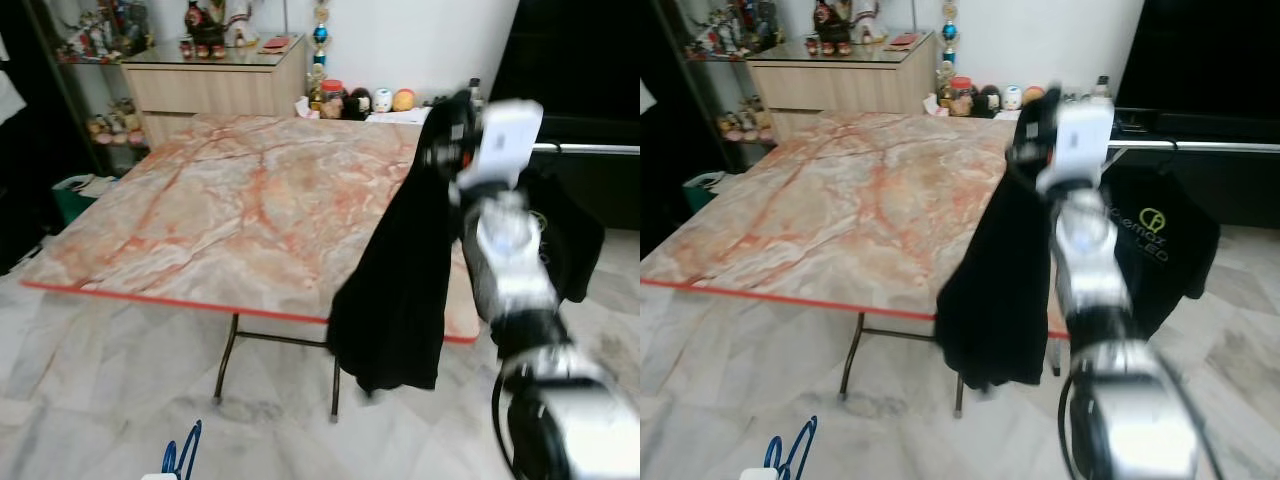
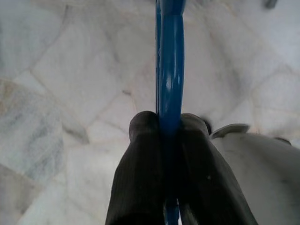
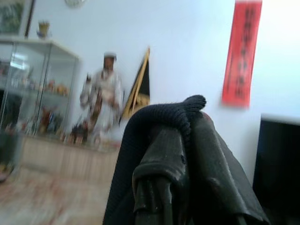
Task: Hang hanger
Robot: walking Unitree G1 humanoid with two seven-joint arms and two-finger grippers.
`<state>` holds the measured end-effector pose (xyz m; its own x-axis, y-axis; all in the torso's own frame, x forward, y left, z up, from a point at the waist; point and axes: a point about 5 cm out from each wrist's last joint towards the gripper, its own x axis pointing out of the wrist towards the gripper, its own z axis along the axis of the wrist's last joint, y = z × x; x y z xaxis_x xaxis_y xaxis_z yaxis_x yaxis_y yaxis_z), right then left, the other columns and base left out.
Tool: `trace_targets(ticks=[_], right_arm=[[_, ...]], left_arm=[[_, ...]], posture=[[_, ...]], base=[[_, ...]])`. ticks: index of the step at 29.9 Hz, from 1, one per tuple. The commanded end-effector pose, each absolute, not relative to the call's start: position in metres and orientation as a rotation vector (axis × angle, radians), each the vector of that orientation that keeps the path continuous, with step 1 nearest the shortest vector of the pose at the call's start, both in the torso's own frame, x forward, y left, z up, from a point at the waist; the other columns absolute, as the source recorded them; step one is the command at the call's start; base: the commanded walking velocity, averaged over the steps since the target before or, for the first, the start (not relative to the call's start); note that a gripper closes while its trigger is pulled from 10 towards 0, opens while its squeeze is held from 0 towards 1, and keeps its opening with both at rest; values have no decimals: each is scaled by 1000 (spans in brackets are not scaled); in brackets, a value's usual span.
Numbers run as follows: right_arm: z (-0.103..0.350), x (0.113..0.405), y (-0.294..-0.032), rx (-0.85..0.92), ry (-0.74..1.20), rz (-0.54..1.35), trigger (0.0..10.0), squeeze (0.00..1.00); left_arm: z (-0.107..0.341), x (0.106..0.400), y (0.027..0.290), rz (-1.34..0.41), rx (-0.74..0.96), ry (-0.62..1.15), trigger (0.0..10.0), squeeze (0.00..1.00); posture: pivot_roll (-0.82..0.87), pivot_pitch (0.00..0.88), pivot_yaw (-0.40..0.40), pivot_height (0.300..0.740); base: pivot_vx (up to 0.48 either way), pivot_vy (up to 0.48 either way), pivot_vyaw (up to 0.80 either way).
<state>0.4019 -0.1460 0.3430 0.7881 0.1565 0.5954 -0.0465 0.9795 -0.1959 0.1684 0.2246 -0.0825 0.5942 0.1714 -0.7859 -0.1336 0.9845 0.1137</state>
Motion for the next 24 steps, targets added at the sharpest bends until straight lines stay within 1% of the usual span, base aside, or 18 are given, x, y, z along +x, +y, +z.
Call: trace_targets(ticks=[1,3,7,8,9,11,13,15,17,18,20,22,24], right_arm=[[362,401,-141,-179,-710,116,10000,0],[370,402,-144,-183,-714,102,10000,0],[391,404,-151,-257,-706,40,10000,0],[392,405,-151,-255,-703,34,10000,0],[384,408,-149,-248,-661,52,10000,0],[378,410,-147,-257,-643,58,10000,0],[356,414,-142,-261,-586,86,10000,0],[320,418,-139,-280,-480,110,10000,0],[283,419,-140,-250,-367,127,10000,0],[273,419,-140,-233,-339,133,10000,0],[243,416,-143,-232,-249,133,10000,0],[197,405,-145,-189,-143,188,10000,0],[170,395,-146,-191,-89,221,10000,0]], left_arm=[[-83,164,234,202,57,938,10000,0],[-83,164,234,204,56,939,10000,0],[-83,163,234,206,56,945,10000,0],[-83,162,234,206,55,946,10000,0],[-84,162,234,205,55,948,10000,0],[-84,162,233,206,54,948,10000,0],[-85,161,232,204,55,951,10000,0],[-86,159,230,196,45,955,10000,0],[-87,158,228,181,38,961,10000,0],[-87,158,228,178,37,961,10000,0],[-87,157,227,179,38,966,10000,0],[-88,155,226,185,32,968,10000,0],[-89,154,225,184,31,969,10000,0]], posture=[[83,0,27,740],[84,0,27,740],[77,0,23,740],[76,0,20,740],[77,0,19,740],[78,0,17,740],[83,0,15,740],[80,0,15,740],[82,2,11,740],[82,2,11,740],[74,6,11,740],[73,9,8,740],[76,8,4,740]], base=[[394,0,0],[394,0,0],[394,0,0],[390,0,0],[390,0,0],[390,0,0],[362,0,0],[291,0,0],[0,0,0],[0,0,0],[0,0,0],[0,0,0],[0,0,0]])
